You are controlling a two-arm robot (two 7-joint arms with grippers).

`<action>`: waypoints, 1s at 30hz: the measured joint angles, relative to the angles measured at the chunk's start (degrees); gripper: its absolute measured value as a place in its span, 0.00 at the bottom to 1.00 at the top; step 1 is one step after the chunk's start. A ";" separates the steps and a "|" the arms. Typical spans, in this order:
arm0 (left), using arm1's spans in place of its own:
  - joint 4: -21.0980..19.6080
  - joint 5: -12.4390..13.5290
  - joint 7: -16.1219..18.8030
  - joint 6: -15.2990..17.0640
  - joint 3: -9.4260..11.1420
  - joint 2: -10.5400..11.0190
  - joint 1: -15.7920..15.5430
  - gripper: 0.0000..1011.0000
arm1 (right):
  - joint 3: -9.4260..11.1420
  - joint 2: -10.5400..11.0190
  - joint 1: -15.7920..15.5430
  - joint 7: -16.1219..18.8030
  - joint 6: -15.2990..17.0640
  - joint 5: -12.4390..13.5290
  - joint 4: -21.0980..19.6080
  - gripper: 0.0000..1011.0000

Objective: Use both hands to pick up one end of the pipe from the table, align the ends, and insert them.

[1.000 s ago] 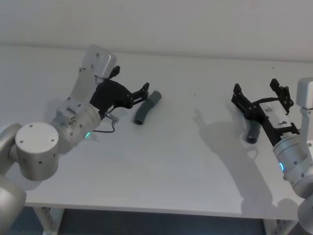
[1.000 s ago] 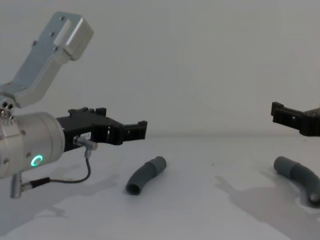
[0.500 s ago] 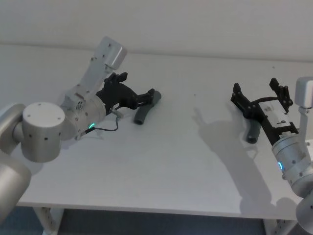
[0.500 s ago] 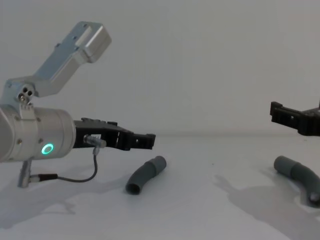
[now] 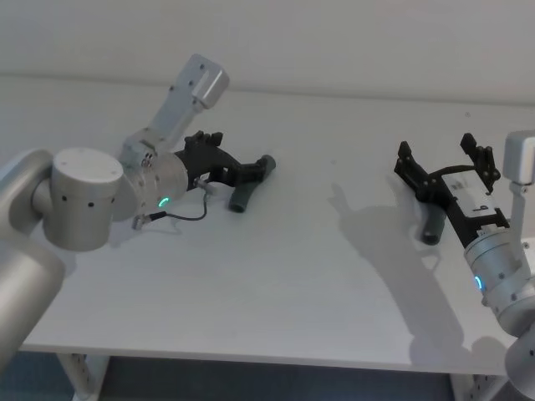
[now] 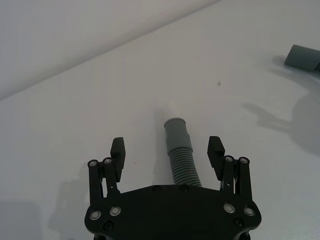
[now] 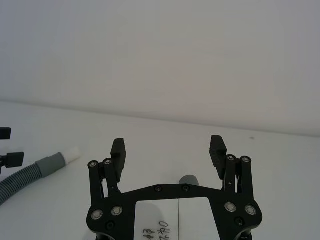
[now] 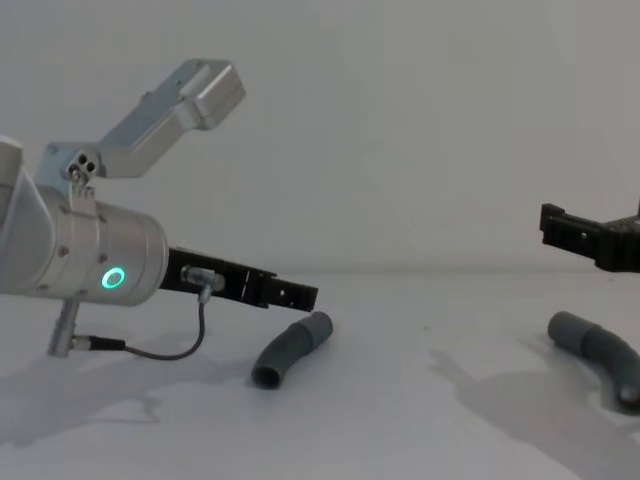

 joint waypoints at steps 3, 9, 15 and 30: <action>0.64 -0.03 -0.29 1.53 0.18 -0.31 -0.65 0.99 | 0.00 -0.02 0.01 -0.02 0.00 -0.03 0.01 0.99; 2.01 0.11 -0.93 3.72 0.74 -0.71 -1.79 0.99 | 0.00 -0.04 0.03 -0.03 0.00 -0.05 0.01 0.99; 3.60 0.76 -1.77 4.94 1.60 -0.90 -3.02 0.99 | 0.00 -0.05 0.03 -0.03 -0.01 -0.05 0.01 0.99; 6.59 2.17 -3.58 5.70 2.92 -1.36 -5.20 0.99 | 0.00 -0.04 0.04 -0.02 -0.01 -0.05 0.00 0.99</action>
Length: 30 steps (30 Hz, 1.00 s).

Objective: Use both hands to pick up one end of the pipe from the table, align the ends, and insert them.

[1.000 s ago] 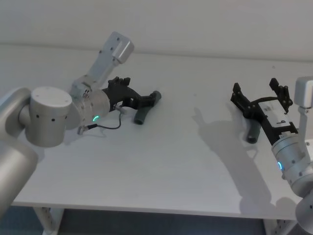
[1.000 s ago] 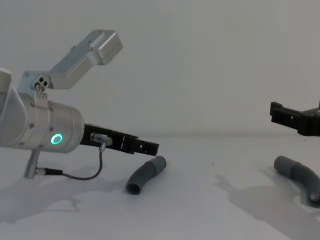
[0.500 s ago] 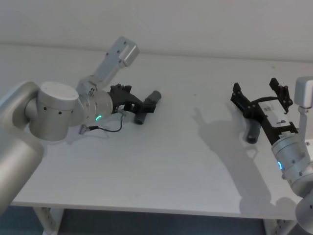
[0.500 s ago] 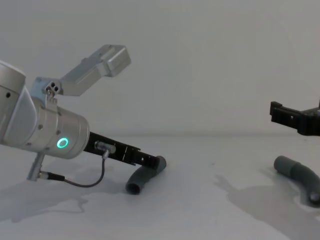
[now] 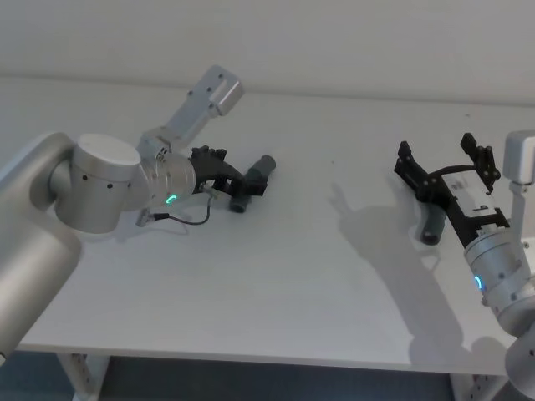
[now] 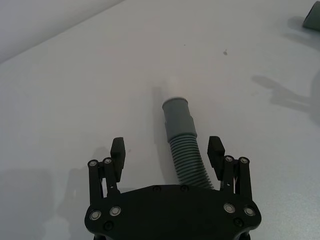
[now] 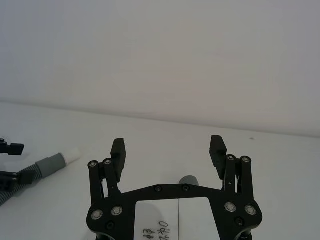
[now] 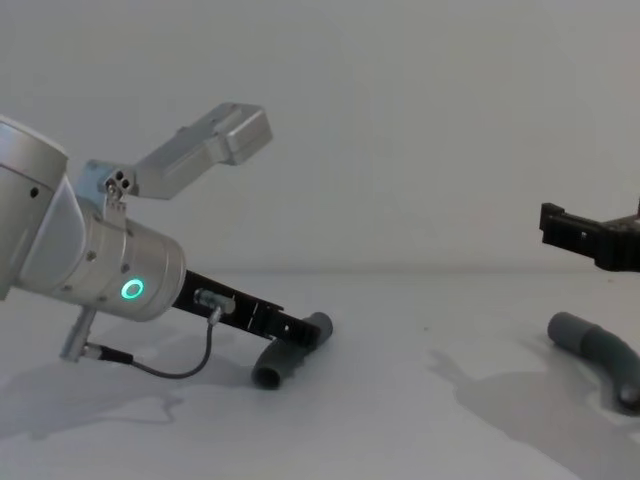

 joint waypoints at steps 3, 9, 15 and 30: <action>0.45 0.09 -0.24 0.09 0.02 -0.20 -0.22 0.99 | 0.00 0.00 0.00 0.00 0.00 0.00 0.00 0.99; 1.32 0.12 -0.70 0.26 -0.07 -0.69 -0.47 0.99 | 0.00 0.00 0.00 0.00 0.00 0.01 0.00 0.99; 2.20 0.08 -1.06 0.32 -0.20 -1.23 -0.60 0.99 | 0.00 0.00 0.00 0.00 0.00 0.01 0.00 0.99; 4.43 0.34 -1.76 0.28 -0.33 -2.26 -1.20 0.92 | 0.00 0.00 0.00 0.00 0.00 0.01 0.00 0.99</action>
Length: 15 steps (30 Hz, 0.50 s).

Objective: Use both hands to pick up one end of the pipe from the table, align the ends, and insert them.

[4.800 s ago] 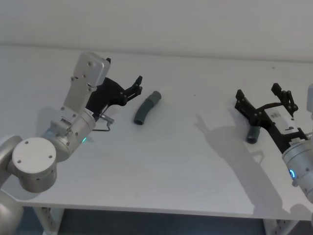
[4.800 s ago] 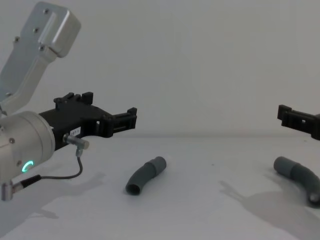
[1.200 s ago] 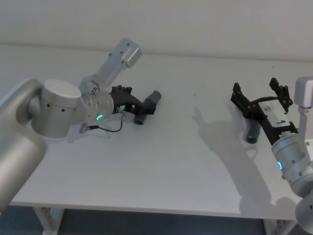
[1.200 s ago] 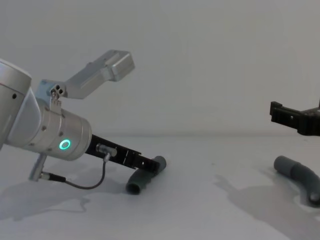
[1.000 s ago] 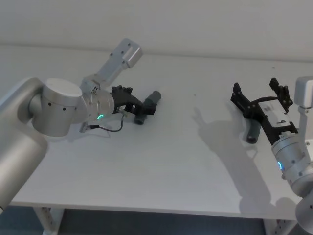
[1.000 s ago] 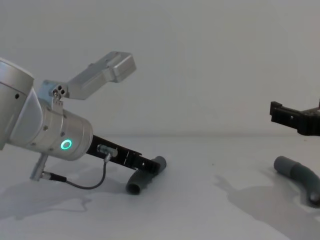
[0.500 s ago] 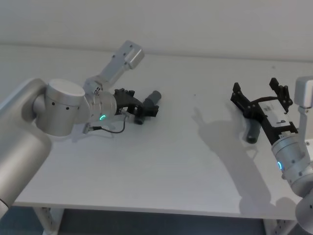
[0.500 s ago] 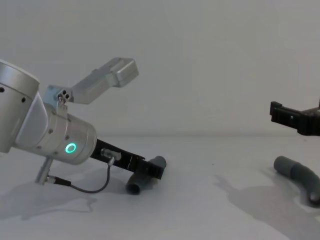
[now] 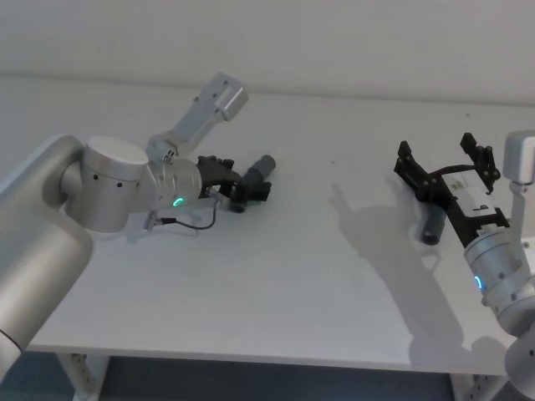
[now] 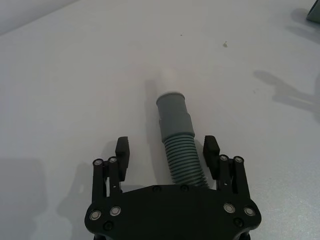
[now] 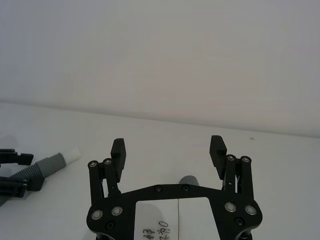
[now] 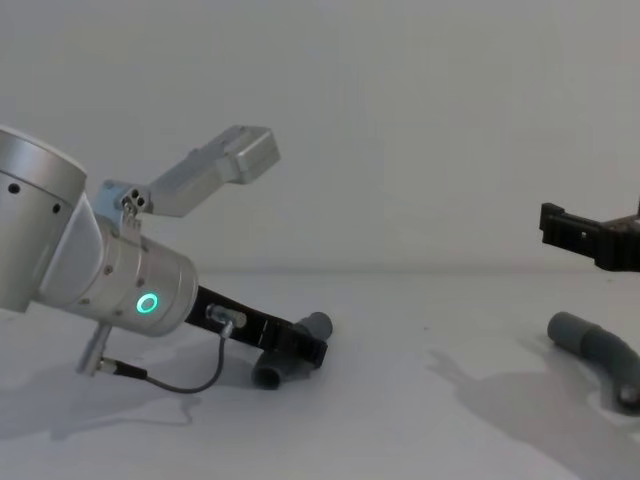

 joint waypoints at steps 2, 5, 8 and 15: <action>0.23 0.04 -0.08 -0.03 -0.01 -0.11 -0.08 0.86 | 0.00 0.00 0.00 0.00 0.00 0.00 0.00 0.99; 0.35 0.08 -0.11 -0.05 -0.03 -0.20 -0.13 0.80 | 0.00 0.00 0.00 0.00 0.00 0.00 0.00 0.99; 0.50 0.10 -0.15 -0.08 -0.05 -0.31 -0.17 0.74 | 0.00 0.00 0.00 0.00 0.00 0.00 0.00 0.99; 0.72 0.14 -0.22 -0.14 -0.07 -0.40 -0.22 0.51 | 0.00 0.00 0.00 0.00 0.00 0.00 0.00 0.99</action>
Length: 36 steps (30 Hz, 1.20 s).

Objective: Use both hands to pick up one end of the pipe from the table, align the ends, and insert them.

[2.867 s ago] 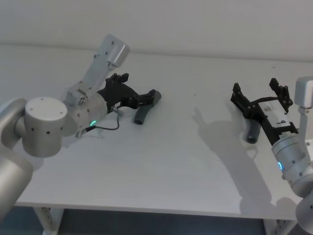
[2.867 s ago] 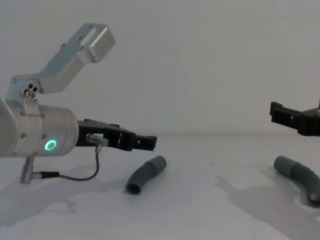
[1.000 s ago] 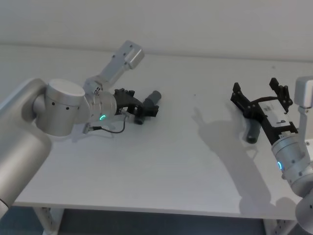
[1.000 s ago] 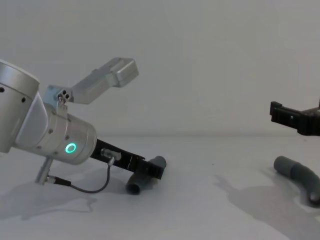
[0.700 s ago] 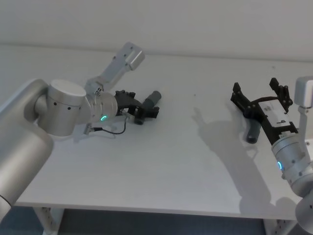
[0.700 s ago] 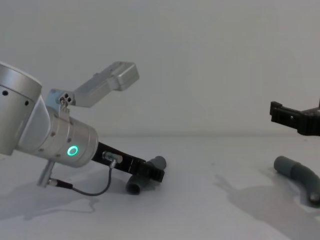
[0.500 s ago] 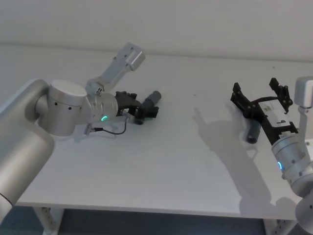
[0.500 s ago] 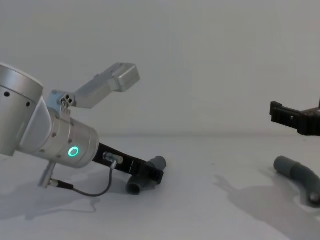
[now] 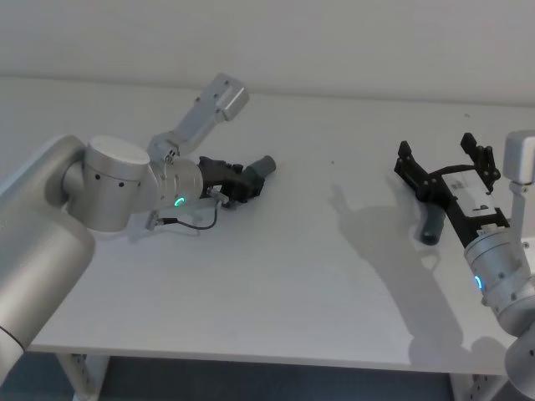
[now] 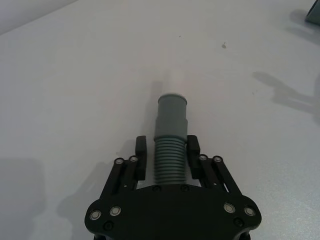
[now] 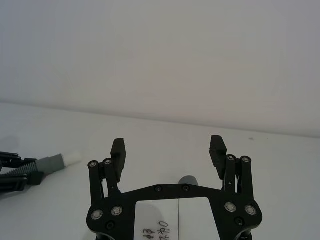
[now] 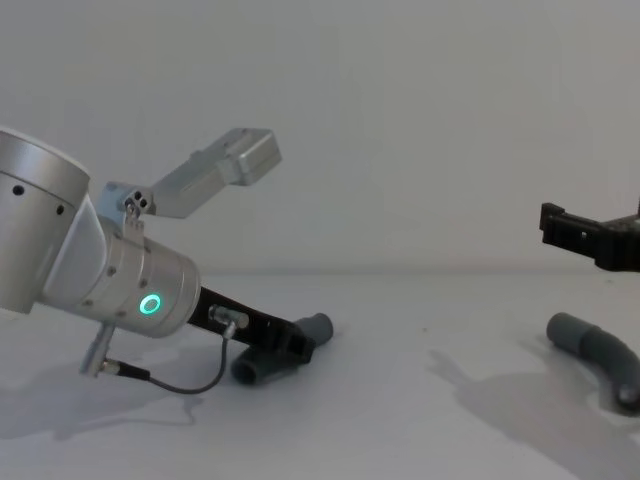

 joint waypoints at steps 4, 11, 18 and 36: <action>0.08 0.02 -0.02 0.00 0.00 -0.02 -0.02 0.37 | 0.05 -0.02 0.01 0.01 0.13 0.00 -0.07 0.99; 0.19 0.08 -0.03 -0.01 0.00 -0.06 -0.07 0.33 | 0.37 0.07 0.55 0.05 1.85 -0.04 -1.05 0.99; 0.23 0.10 -0.03 -0.02 0.00 -0.07 -0.08 0.33 | 0.81 0.71 1.51 0.06 6.27 -0.46 -2.35 0.99; 0.30 0.10 -0.03 -0.03 0.00 -0.07 -0.08 0.33 | 1.95 2.60 4.40 -0.08 24.67 -1.30 -4.93 0.99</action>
